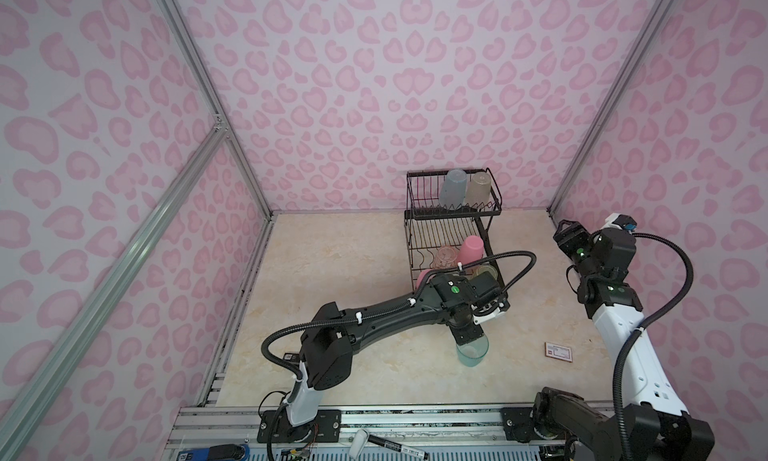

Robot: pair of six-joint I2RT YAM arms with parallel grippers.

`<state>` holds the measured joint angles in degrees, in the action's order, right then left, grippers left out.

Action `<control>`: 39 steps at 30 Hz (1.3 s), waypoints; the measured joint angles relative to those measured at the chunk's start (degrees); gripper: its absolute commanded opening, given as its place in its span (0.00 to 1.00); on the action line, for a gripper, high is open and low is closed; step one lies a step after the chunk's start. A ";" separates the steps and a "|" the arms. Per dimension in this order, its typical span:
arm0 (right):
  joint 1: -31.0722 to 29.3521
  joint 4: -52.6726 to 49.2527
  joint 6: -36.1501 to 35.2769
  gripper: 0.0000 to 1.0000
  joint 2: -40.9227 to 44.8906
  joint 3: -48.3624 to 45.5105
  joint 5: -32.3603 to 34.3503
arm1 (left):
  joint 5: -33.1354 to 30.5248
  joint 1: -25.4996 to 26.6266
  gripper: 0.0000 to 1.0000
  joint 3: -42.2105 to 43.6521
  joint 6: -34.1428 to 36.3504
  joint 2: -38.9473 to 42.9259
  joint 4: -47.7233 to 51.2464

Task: Load the cups into the dish rack
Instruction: 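Lift the teal cup toward the rack while the right gripper moves to meet it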

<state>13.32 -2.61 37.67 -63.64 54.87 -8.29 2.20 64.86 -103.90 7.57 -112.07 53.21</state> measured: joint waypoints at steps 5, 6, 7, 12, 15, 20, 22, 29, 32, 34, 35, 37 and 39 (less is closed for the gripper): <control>-3.23 -0.24 -0.52 0.74 -1.22 1.86 1.22 | 2.03 -4.96 0.04 3.43 -0.04 7.96 -3.72; -4.31 -0.28 -0.83 0.74 -1.51 2.43 1.92 | 2.73 -6.19 0.04 4.17 -0.11 9.40 -4.50; -5.31 -0.26 -0.98 0.74 -1.70 2.91 2.43 | 3.39 -7.37 0.04 4.76 -0.31 10.62 -5.18; -10.99 -0.31 -2.14 0.74 -3.23 5.29 4.92 | 7.67 -14.10 0.04 6.45 -1.64 15.28 -8.31; -14.91 -0.33 -2.62 0.74 -4.66 6.95 7.10 | 11.26 -18.16 0.04 6.62 -3.26 17.03 -10.43; -22.84 -0.24 -3.45 0.74 -6.40 9.70 9.60 | 17.84 -24.72 0.04 8.07 -6.45 19.98 -14.97; -24.81 -0.11 -3.82 0.74 -6.91 10.80 10.27 | 20.50 -27.26 0.04 9.09 -8.24 21.03 -17.33; -29.05 1.60 -4.24 0.74 -7.45 12.50 11.21 | 25.14 -33.40 0.04 11.76 -15.04 22.64 -24.04; -29.09 2.78 -4.20 0.74 -7.13 12.57 11.23 | 26.34 -35.95 0.04 13.94 -18.08 24.22 -26.95; -29.18 3.69 -3.63 0.74 -6.71 12.15 11.15 | 26.91 -37.29 0.04 14.75 -19.96 24.59 -29.18; -29.24 4.42 -3.39 0.74 -6.62 11.96 11.02 | 27.50 -37.90 0.04 15.37 -21.03 24.63 -30.84; -29.33 5.42 -2.05 0.74 -6.67 11.87 10.10 | 28.20 -39.21 0.04 16.70 -23.23 24.65 -33.51; -29.42 6.49 -0.66 0.74 -7.06 12.09 9.16 | 28.46 -40.52 0.04 17.94 -25.81 24.68 -35.91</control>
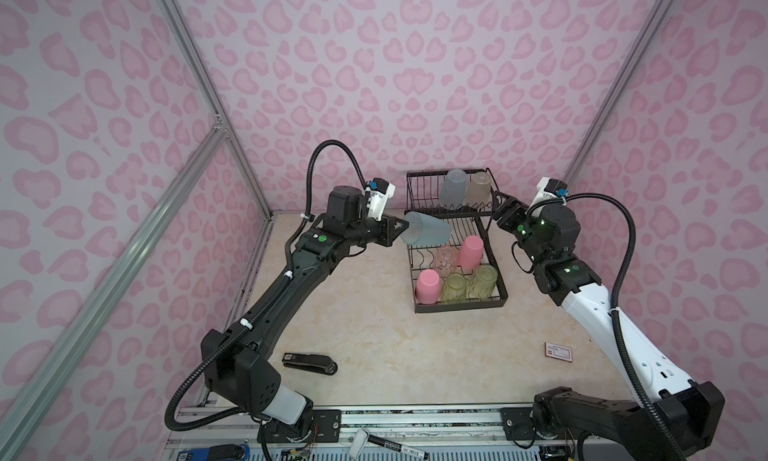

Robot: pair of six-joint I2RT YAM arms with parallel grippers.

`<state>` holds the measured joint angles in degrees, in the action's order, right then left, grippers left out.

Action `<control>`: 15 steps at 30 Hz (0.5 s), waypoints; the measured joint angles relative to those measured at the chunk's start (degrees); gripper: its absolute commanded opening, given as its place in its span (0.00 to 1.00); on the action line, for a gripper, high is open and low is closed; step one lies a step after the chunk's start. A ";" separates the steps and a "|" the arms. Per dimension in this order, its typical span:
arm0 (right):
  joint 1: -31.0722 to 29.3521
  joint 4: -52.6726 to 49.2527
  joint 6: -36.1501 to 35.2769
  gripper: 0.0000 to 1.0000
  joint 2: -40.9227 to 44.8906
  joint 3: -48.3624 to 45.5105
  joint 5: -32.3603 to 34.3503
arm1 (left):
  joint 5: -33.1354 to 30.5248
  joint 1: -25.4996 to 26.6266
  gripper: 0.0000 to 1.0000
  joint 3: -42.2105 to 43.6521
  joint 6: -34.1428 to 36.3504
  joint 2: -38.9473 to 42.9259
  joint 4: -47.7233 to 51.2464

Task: Load the cups into the dish rack
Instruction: 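Lift the teal cup toward the rack while the right gripper moves to meet it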

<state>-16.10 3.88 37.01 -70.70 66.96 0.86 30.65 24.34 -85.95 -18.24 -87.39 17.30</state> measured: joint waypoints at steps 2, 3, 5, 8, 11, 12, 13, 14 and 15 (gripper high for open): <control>-0.59 1.62 1.29 0.74 -0.72 0.24 -0.76 | -0.04 -1.16 0.04 1.33 -2.58 0.61 -2.78; -1.11 2.14 1.66 0.74 -1.03 0.24 -1.09 | -0.02 -1.53 0.04 1.79 -3.54 1.01 -3.89; -2.54 3.52 2.84 0.75 -1.81 0.09 -1.77 | 0.28 -2.21 0.04 2.43 -5.46 1.88 -6.62; -4.31 3.96 4.22 0.76 -3.34 0.22 -2.08 | 0.63 -3.39 0.03 3.48 -8.07 2.97 -10.80; -5.27 4.79 6.86 0.78 -4.76 0.24 -3.89 | 0.33 -4.72 0.04 5.86 -11.54 4.00 -15.72; -5.46 5.29 7.74 0.79 -5.14 0.24 -3.89 | 0.11 -5.01 0.04 6.51 -12.68 4.17 -16.98; -5.84 5.79 8.79 0.79 -5.53 0.24 -4.13 | -0.33 -5.22 0.03 7.19 -13.88 4.26 -18.62; -6.08 6.38 10.19 0.80 -5.92 0.24 -4.59 | -0.55 -5.29 0.04 7.76 -14.97 4.28 -20.26; -6.29 7.04 11.39 0.81 -6.29 0.24 -5.16 | -0.55 -5.40 0.04 8.09 -15.82 4.28 -21.62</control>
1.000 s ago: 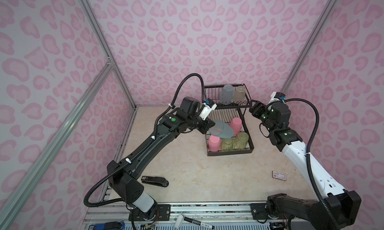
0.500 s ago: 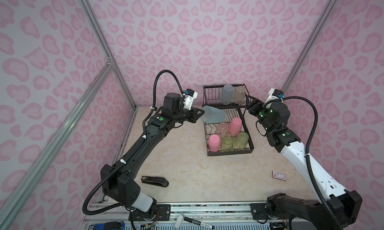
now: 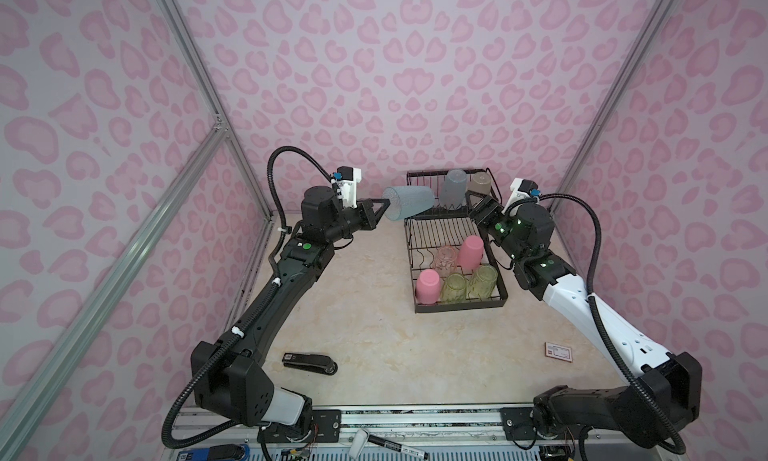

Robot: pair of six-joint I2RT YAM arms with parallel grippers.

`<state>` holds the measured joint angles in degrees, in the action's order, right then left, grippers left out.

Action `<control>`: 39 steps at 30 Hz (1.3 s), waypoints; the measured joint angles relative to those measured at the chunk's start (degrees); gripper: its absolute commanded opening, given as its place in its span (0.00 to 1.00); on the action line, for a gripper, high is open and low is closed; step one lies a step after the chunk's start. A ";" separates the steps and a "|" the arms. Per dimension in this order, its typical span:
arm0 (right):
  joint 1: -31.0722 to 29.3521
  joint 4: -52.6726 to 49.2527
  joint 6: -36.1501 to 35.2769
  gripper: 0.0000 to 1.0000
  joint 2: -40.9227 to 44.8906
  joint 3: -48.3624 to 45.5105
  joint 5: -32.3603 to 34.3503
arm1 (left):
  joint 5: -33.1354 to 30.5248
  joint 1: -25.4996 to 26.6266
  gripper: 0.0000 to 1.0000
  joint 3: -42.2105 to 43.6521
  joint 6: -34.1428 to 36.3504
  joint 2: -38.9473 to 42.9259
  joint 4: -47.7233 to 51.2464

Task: Load the cups into the dish rack
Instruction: 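Lift the teal cup toward the rack while the right gripper moves to meet it, then grasp the teal cup with the right gripper and open the left gripper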

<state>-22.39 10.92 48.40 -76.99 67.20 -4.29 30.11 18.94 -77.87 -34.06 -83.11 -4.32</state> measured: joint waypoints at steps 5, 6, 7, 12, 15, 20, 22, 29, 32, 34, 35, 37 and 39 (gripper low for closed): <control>-0.48 5.60 8.68 0.83 -3.13 -0.02 -3.93 | -0.17 -0.46 0.04 1.73 -4.50 -0.39 -7.43; -0.50 6.56 10.54 0.84 -3.76 -0.02 -4.42 | -0.15 -0.46 0.04 1.88 -5.31 -0.68 -8.68; -0.57 7.78 12.70 0.84 -4.46 -0.02 -5.07 | -0.13 -0.46 0.03 1.95 -5.86 -1.07 -9.99; -0.74 14.62 23.47 0.86 -8.07 0.00 -7.61 | 1.40 -0.48 0.03 2.27 -9.60 -3.30 -14.95; -0.90 17.62 29.70 0.87 -10.43 0.83 -8.63 | 2.12 -0.44 0.03 2.43 -10.78 -4.00 -17.03; -2.01 20.79 35.98 0.88 -12.26 2.34 -9.25 | 3.08 0.13 0.03 2.43 -11.93 -5.22 -19.89; -2.43 21.42 37.55 0.88 -12.26 2.45 -9.18 | 3.15 0.55 0.03 2.43 -12.31 -5.75 -20.26; -3.37 20.50 40.35 0.87 -11.61 4.13 -6.71 | 3.96 1.79 0.03 1.97 -12.35 -8.02 -21.49; -3.80 18.93 40.57 0.86 -11.04 4.63 -5.42 | 3.98 2.64 0.03 1.33 -12.33 -9.35 -21.42; -4.24 17.31 40.74 0.85 -10.67 4.94 -4.87 | 4.00 3.34 0.03 0.31 -12.33 -10.10 -21.46; -4.37 16.24 40.92 0.84 -10.43 5.11 -4.68 | 4.33 3.67 0.03 -0.17 -12.33 -10.43 -21.64; -4.61 14.49 41.05 0.84 -10.05 5.55 -4.13 | 4.33 4.15 0.03 -0.92 -12.31 -11.10 -22.73; -4.61 12.44 41.16 0.82 -9.38 6.05 -3.21 | 4.39 4.72 0.03 -1.42 -12.33 -11.85 -23.19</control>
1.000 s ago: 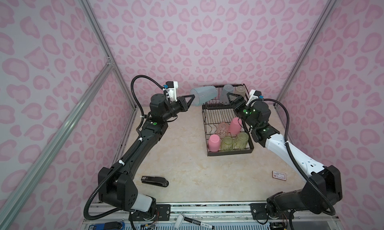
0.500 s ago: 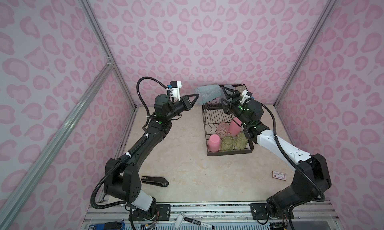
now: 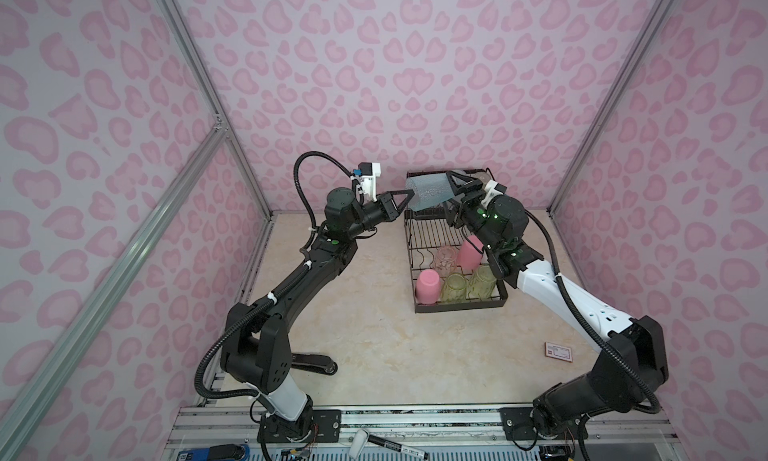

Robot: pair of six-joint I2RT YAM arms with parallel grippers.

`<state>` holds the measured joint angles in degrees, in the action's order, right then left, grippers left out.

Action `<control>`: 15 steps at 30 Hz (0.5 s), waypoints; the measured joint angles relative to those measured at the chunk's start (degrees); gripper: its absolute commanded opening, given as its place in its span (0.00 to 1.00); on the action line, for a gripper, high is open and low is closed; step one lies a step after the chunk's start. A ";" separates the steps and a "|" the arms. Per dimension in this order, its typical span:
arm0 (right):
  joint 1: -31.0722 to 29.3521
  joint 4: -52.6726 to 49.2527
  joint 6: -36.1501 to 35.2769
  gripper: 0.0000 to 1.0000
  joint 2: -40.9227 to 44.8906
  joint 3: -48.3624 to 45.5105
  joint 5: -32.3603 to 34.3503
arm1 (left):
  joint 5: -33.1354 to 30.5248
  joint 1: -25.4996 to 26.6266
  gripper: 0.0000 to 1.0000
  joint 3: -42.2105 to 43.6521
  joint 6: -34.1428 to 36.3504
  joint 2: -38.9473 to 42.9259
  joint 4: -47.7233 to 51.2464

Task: Load the cups into the dish rack
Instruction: 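Grasp the teal cup with the right gripper and open the left gripper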

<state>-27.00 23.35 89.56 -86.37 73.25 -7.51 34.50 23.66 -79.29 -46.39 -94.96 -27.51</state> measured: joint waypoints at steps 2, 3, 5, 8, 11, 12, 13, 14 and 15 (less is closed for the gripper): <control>0.00 -1.66 0.04 0.81 0.50 0.46 0.52 | 0.00 0.39 0.03 -0.44 0.00 -0.63 -0.17; 0.00 -2.82 0.35 0.81 0.79 0.76 0.83 | 0.00 0.55 0.03 -0.66 0.00 -0.94 -0.50; 0.00 -5.03 0.81 0.80 1.09 1.66 1.73 | 0.04 0.81 0.03 -1.01 0.00 -1.42 -0.94; 0.00 -7.50 1.03 0.76 1.09 3.08 1.73 | 0.13 1.22 0.03 -1.36 0.00 -2.23 -1.42; -0.04 -9.55 1.92 0.74 0.55 4.22 1.75 | 0.20 1.66 0.03 -1.70 -0.02 -3.26 -2.10; -0.04 -9.88 2.62 0.73 0.26 4.39 1.68 | 0.22 1.88 0.03 -1.84 -0.02 -3.56 -2.34; -0.04 -10.10 2.80 0.71 0.07 4.44 1.70 | 0.26 2.05 0.03 -1.92 -0.02 -3.82 -2.49; -0.04 -10.16 2.86 0.66 -0.09 4.44 1.73 | 0.35 2.27 0.03 -1.92 -0.02 -4.11 -2.54; 0.00 -10.43 2.91 0.62 -0.11 4.46 1.81 | 0.35 2.34 0.03 -1.95 -0.07 -4.35 -2.60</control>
<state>-27.00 12.93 92.47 -86.48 77.71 -5.69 34.85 26.00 -81.23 -46.46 -99.31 -30.11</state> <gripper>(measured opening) 0.684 0.070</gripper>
